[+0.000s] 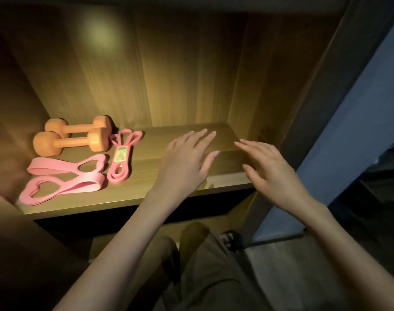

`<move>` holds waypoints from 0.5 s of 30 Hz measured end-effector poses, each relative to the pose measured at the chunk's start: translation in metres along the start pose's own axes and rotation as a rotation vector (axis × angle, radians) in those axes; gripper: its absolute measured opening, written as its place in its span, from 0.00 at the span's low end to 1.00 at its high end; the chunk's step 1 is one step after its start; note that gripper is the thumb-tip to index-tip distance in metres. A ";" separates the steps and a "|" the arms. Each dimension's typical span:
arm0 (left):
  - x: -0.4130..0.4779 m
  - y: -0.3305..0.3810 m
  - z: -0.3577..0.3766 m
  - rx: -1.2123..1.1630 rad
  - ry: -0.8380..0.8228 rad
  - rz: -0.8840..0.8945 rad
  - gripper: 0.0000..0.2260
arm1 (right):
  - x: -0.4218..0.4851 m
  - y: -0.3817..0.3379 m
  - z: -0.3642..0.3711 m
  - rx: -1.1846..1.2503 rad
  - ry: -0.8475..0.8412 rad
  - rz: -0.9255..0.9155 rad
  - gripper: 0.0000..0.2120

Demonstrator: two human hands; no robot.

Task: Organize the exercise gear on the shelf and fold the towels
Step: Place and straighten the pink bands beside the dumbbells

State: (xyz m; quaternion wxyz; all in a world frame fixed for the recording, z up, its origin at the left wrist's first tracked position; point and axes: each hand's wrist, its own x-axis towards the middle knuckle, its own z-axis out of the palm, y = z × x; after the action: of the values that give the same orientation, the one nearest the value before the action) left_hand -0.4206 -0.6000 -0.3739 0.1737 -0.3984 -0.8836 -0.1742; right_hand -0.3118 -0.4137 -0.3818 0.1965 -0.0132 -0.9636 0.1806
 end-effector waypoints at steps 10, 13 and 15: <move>0.081 0.050 0.024 -0.083 -0.326 0.159 0.22 | -0.010 0.041 -0.060 0.054 -0.123 0.380 0.23; 0.096 0.070 0.002 -0.130 -0.399 0.232 0.22 | -0.011 0.032 -0.102 0.053 -0.140 0.482 0.22; 0.105 0.087 -0.018 -0.156 -0.430 0.254 0.21 | -0.011 0.024 -0.133 0.034 -0.158 0.565 0.22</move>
State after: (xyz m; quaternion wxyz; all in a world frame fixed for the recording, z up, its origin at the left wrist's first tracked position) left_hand -0.4163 -0.4859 -0.2965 -0.0290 -0.5460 -0.8271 -0.1299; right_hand -0.2522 -0.3468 -0.2802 0.0628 -0.2637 -0.9310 0.2446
